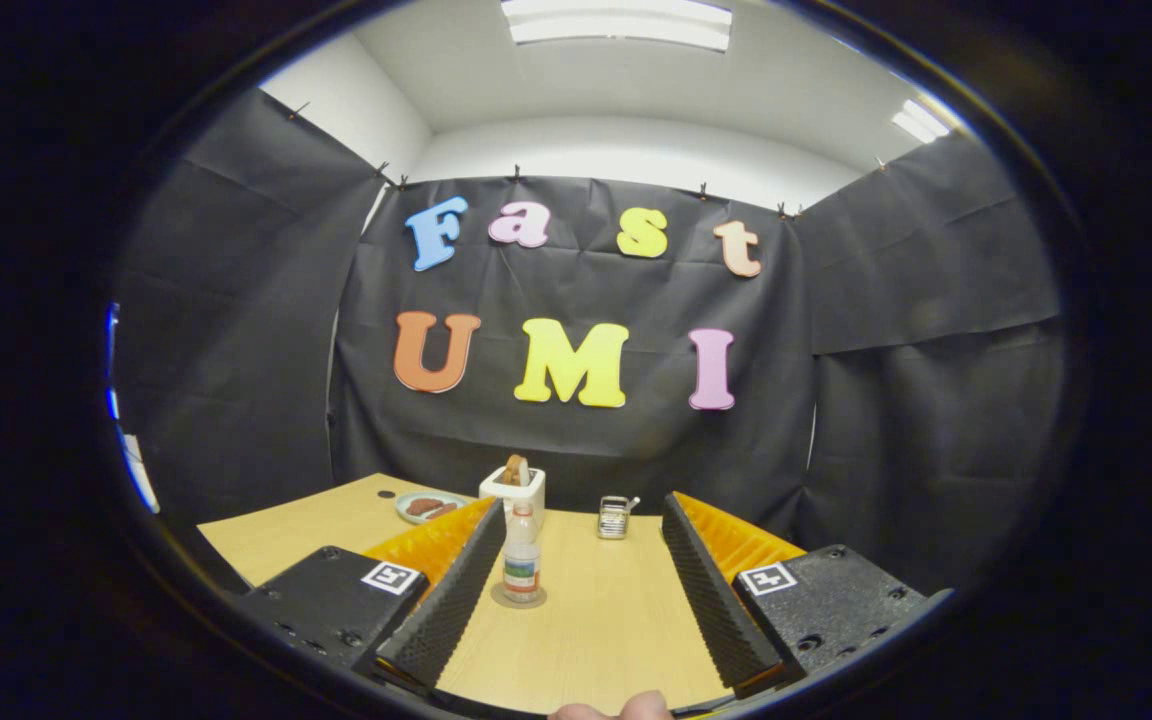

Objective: Take the bottle from table, then pour the juice into the cup, finally place the bottle on the coaster

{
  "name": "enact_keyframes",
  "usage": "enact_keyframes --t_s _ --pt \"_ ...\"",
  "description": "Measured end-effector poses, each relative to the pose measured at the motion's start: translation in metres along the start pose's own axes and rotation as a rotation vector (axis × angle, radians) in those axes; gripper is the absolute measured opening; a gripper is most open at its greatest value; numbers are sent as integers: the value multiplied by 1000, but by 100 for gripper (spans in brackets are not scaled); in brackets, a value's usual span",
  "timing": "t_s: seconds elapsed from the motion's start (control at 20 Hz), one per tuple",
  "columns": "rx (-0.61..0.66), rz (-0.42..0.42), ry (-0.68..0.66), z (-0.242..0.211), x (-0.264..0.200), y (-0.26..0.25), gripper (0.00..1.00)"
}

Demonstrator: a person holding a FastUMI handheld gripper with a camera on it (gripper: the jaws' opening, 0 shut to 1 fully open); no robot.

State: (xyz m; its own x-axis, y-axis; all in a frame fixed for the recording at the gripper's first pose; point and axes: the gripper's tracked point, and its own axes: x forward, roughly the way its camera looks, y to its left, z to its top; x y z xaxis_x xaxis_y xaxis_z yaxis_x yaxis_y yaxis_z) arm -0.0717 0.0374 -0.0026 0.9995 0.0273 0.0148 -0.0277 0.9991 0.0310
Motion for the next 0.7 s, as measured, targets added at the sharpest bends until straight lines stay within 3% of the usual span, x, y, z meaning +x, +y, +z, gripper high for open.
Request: enact_keyframes --t_s 0.7 --pt "-1 0 1 -7 9 8 100"
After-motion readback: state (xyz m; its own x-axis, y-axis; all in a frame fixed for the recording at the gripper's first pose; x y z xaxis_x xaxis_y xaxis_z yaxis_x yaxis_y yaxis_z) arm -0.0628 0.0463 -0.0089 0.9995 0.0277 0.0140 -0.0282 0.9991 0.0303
